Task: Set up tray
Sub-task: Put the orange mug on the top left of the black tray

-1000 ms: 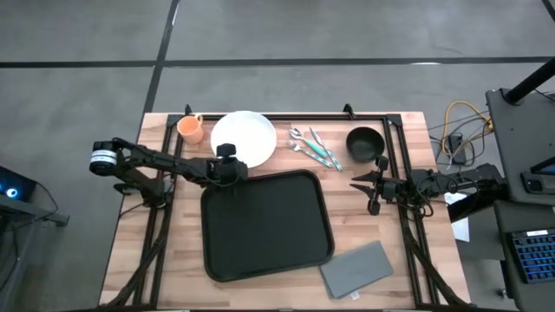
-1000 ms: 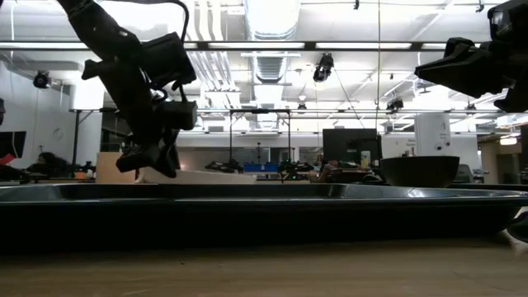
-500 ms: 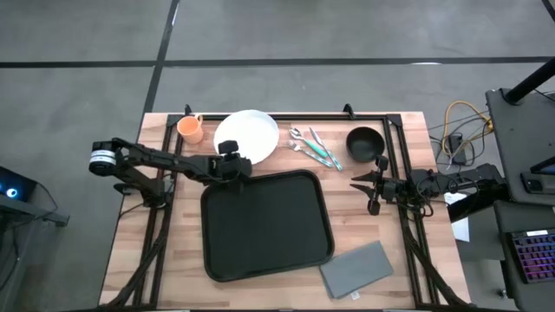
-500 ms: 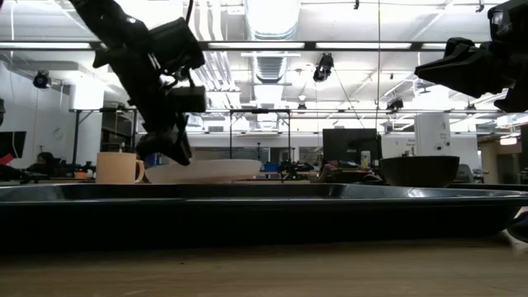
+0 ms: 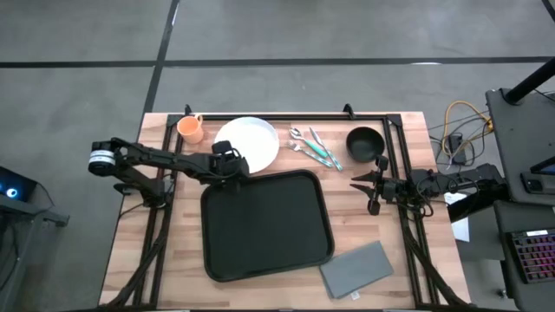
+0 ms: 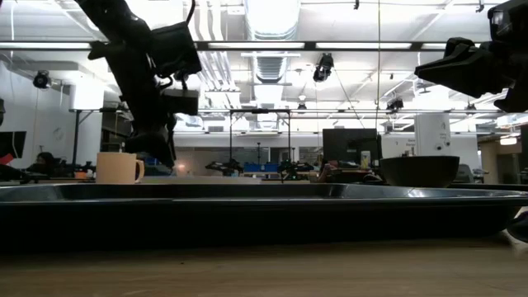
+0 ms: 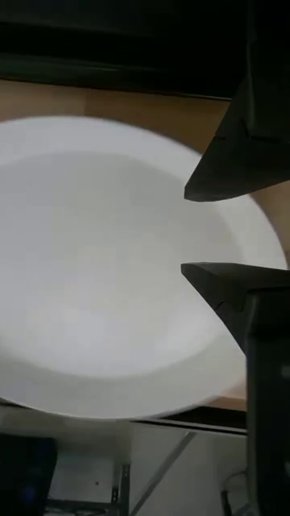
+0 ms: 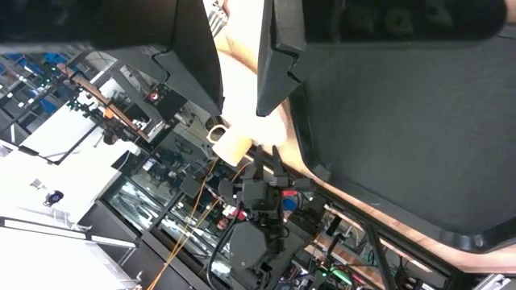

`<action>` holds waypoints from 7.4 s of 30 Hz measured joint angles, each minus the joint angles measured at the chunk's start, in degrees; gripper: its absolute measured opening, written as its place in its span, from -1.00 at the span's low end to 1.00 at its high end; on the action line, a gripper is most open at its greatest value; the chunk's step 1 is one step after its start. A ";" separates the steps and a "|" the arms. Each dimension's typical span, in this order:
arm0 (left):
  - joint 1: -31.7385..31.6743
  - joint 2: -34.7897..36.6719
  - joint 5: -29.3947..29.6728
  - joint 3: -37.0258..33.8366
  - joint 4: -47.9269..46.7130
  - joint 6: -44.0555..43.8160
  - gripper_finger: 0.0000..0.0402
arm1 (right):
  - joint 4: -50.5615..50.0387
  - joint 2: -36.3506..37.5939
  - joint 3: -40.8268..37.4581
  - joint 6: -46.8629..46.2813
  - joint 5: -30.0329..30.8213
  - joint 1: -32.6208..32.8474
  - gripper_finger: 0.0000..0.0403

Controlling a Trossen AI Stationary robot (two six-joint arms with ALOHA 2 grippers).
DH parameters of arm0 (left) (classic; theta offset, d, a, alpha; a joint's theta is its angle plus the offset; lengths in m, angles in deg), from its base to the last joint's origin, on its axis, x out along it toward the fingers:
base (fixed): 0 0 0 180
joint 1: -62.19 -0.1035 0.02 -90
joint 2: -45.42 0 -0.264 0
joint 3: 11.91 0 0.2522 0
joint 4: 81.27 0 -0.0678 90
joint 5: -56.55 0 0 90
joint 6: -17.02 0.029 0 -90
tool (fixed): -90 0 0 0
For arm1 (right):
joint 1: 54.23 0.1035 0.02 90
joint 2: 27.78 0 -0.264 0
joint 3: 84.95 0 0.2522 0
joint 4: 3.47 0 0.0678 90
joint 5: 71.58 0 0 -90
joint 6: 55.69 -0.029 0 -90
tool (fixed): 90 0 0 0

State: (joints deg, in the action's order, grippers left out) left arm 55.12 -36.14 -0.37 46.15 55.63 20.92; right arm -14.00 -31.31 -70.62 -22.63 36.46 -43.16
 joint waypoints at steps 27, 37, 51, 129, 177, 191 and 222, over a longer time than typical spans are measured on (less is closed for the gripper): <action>-19.13 26.49 -4.70 4.67 -12.85 -13.07 -0.43 | 0.02 -0.02 0.02 0.00 0.02 0.02 -0.66; -35.60 21.51 -14.91 8.28 -17.65 -14.12 -0.43 | 0.00 0.00 0.00 0.00 0.02 0.02 -0.66; -47.15 7.98 -21.18 10.14 -18.92 -8.58 -0.43 | 0.01 0.00 0.01 0.00 0.00 0.02 -0.66; 0.42 12.46 -22.29 10.05 -25.75 -24.79 -1.00 | 0.02 -0.02 0.01 0.00 0.02 0.01 -0.66; 16.77 12.11 -28.70 -1.39 -19.54 -45.21 -0.97 | 0.02 0.00 0.02 0.00 0.02 0.01 -0.66; 16.72 12.08 -28.28 -1.57 -19.30 -45.27 -0.82 | 0.00 0.00 0.02 0.00 0.00 0.00 -0.66; 16.72 12.17 -28.24 -0.82 -19.37 -42.26 -0.57 | 0.00 0.00 0.02 0.00 0.02 0.00 -0.66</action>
State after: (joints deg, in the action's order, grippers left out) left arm 71.84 -23.97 -28.61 45.33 36.26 -21.34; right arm -14.00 -31.31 -70.61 -22.63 36.48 -43.16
